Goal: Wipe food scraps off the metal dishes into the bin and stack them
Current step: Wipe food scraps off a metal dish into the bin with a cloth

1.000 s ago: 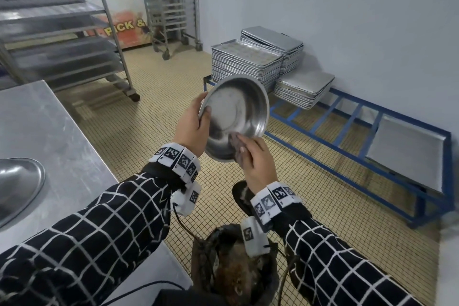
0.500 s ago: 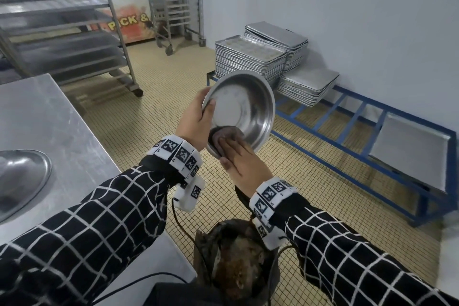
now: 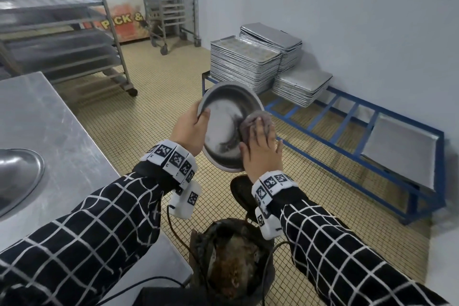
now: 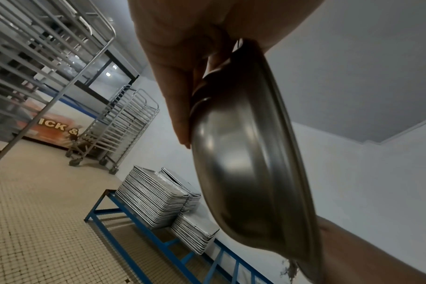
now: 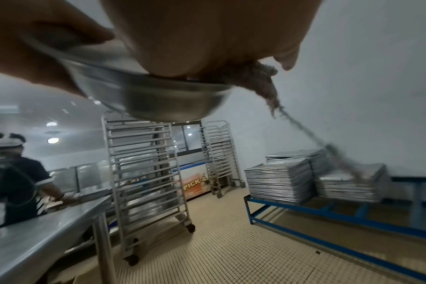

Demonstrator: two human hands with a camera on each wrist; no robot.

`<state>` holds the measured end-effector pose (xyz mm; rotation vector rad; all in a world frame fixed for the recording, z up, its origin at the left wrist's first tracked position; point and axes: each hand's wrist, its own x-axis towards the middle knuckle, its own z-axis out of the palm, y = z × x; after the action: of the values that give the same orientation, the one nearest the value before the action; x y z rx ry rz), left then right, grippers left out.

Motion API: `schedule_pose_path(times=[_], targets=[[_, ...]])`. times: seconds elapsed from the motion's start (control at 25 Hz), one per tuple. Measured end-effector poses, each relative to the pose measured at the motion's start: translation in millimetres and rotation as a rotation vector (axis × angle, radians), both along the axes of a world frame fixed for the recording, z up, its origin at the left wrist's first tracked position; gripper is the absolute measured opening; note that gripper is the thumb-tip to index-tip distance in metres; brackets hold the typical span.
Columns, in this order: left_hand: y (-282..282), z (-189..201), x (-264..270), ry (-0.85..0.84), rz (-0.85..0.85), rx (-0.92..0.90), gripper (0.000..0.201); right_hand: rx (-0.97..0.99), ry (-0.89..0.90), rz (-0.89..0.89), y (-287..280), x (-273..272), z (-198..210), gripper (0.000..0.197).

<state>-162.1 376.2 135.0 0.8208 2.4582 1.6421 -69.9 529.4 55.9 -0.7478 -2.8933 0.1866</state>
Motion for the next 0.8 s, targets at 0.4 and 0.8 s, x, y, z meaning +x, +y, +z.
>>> schedule_pose_path(times=[0.4,0.8], targets=[[-17.6,-7.4,-5.2,-0.292,-0.067,-0.074,0.018,-0.703,0.406,-0.158,31.0,8.3,27.1,0.029],[-26.1,-25.0,18.3,-0.355,-0.124,0.181,0.065,-0.937,0.563,-0.281,13.0,16.7,25.9,0.011]])
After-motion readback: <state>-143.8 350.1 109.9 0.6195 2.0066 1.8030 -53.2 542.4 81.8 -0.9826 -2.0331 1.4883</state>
